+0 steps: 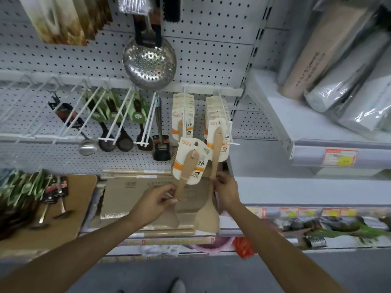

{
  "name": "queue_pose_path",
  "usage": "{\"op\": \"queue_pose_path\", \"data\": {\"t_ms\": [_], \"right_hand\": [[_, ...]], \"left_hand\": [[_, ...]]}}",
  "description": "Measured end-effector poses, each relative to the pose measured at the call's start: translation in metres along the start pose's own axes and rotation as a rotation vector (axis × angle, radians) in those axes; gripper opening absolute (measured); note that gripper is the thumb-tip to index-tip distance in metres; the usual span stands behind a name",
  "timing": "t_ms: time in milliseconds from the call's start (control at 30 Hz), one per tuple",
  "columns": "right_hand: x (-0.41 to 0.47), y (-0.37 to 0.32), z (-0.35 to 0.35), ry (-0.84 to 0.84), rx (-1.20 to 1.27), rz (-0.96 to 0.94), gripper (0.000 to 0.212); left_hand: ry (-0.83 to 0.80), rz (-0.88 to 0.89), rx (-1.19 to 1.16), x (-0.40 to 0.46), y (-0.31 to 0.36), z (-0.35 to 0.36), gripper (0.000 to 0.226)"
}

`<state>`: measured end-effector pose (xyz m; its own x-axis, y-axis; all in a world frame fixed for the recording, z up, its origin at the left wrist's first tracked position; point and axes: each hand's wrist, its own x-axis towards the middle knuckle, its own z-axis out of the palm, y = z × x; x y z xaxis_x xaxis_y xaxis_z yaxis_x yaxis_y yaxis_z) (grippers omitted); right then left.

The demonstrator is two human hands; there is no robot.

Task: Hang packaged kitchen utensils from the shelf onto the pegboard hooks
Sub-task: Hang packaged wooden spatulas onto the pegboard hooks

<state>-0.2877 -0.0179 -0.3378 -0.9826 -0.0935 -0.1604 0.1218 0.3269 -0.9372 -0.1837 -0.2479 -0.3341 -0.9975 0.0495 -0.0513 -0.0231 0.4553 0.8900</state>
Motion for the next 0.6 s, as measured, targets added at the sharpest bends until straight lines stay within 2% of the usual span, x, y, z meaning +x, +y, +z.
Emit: {"op": "queue_pose_path", "data": {"t_ms": [167, 233, 333, 400, 500, 600], "right_hand": [[0.030, 0.003, 0.008, -0.016, 0.125, 0.102, 0.020], [0.033, 0.006, 0.009, -0.021, 0.011, 0.109, 0.008], [0.024, -0.002, 0.012, -0.019, -0.102, 0.116, 0.032], [0.012, -0.011, 0.015, -0.046, -0.145, 0.056, 0.042], [-0.008, -0.019, 0.025, -0.253, -0.156, -0.030, 0.045], [-0.030, -0.026, 0.038, -0.432, 0.058, 0.016, 0.042]], "left_hand": [[0.031, -0.009, 0.004, -0.006, -0.002, -0.002, 0.017], [0.024, -0.011, 0.006, -0.008, -0.004, -0.003, 0.017], [0.016, -0.028, -0.005, -0.013, -0.007, -0.001, 0.018], [0.012, -0.042, -0.019, -0.016, -0.009, 0.002, 0.018], [0.007, -0.046, -0.015, -0.020, -0.012, 0.006, 0.018], [0.008, -0.052, -0.015, -0.025, -0.014, 0.009, 0.018]]}}
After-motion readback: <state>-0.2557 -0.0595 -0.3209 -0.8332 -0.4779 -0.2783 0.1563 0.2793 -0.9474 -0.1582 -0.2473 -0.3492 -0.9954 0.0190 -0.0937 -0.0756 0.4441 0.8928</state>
